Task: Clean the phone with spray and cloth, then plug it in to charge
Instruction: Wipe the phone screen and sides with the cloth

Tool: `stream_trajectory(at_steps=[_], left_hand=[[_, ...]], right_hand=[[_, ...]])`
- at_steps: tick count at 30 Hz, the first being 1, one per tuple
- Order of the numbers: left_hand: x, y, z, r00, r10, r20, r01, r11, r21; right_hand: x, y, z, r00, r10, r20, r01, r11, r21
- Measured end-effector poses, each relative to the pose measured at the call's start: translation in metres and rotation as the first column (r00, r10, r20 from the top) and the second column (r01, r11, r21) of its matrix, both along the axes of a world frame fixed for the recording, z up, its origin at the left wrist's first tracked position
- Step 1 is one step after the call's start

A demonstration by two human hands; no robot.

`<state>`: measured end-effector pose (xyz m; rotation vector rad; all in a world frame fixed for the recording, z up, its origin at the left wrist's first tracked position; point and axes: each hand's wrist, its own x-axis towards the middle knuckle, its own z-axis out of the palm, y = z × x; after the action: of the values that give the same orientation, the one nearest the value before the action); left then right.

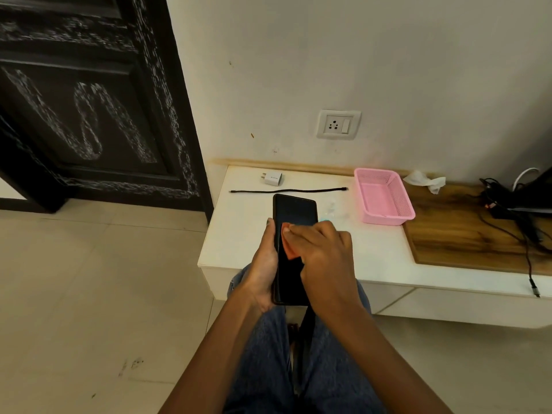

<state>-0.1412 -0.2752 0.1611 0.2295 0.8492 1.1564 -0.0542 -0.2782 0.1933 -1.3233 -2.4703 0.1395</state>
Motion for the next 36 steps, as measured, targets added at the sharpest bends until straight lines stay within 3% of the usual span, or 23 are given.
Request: stream_trajectory(at_steps=[1,4,7,12,15,18,20,24,32,36], left_hand=[[0.001,0.0,0.002,1.0,-0.004,-0.003,0.004,1.0,0.007],[0.005,0.001,0.005,0.999,-0.034,-0.018,0.036,0.997,0.065],[0.008,-0.001,0.007,0.998,-0.049,-0.03,0.052,0.994,0.1],[0.001,-0.002,-0.001,1.0,0.013,0.017,-0.014,0.999,0.046],[-0.006,0.0,-0.004,0.999,0.035,0.007,-0.035,0.999,0.011],[-0.008,0.003,-0.001,1.0,0.004,-0.024,-0.004,1.0,0.015],[-0.006,0.003,0.004,1.0,-0.007,-0.024,0.008,1.0,0.029],[-0.002,0.003,0.005,0.996,-0.01,-0.085,0.018,0.995,0.1],[-0.012,0.002,-0.001,1.0,-0.008,-0.018,0.009,0.999,0.035],[-0.005,0.002,0.001,1.0,-0.021,-0.019,0.022,0.999,0.043]], right_hand=[[0.01,0.01,0.002,0.999,-0.024,-0.023,0.027,0.992,0.122],[0.018,0.03,0.015,0.989,-0.089,-0.121,0.116,0.964,0.238],[0.011,0.041,0.025,0.99,-0.108,-0.09,0.12,0.982,0.143],[0.012,0.018,0.013,0.993,-0.036,-0.111,0.055,0.984,0.169],[0.007,-0.003,0.003,1.0,-0.001,-0.025,0.003,0.995,0.102],[0.009,-0.003,0.006,0.995,0.004,-0.095,0.002,0.998,0.066],[0.011,0.008,0.015,0.999,-0.025,-0.039,0.03,0.992,0.125],[0.014,0.036,0.028,0.992,-0.097,-0.086,0.113,0.972,0.206],[0.022,0.003,0.002,0.992,0.015,-0.125,0.022,0.957,0.288],[0.023,0.002,0.006,0.993,-0.032,-0.111,0.061,0.961,0.268]])
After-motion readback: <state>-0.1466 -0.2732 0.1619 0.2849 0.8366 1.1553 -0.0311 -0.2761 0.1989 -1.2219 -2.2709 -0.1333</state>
